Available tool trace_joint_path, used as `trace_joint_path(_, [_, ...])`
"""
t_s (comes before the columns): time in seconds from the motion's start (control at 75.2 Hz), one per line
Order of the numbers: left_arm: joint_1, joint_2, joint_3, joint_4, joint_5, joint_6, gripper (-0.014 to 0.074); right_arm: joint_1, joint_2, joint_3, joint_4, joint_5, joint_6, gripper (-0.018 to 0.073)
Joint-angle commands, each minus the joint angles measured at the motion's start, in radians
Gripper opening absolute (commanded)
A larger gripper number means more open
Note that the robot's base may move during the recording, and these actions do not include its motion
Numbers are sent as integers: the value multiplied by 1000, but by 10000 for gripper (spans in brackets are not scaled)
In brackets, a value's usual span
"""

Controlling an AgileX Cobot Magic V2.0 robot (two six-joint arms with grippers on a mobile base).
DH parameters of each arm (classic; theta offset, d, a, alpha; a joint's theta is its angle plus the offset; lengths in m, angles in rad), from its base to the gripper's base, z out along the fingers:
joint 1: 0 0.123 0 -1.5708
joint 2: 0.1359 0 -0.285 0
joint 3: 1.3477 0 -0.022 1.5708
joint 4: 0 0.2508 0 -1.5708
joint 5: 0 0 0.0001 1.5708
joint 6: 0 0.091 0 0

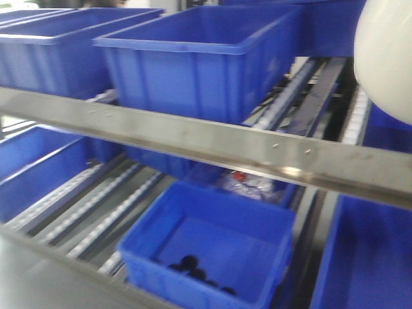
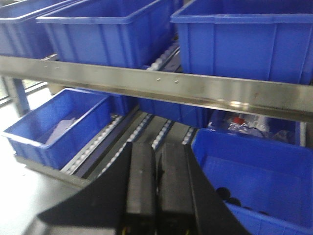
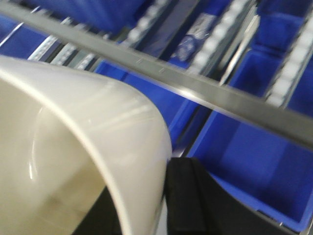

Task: Move white bin to right shelf second layer
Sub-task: 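Approach the roller-conveyor shelf and stop in front of it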

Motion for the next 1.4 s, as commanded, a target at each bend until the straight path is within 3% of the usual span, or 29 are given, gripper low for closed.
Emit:
trace_joint_path(0.0, [-6,-14,37,0,-87,-5,85,-5,-1,-29,16,-85,-3,56])
trace_joint_path(1.384, [-6,-14,37,0,-87,-5,85,-5,-1,-29,16,-85,-3,56])
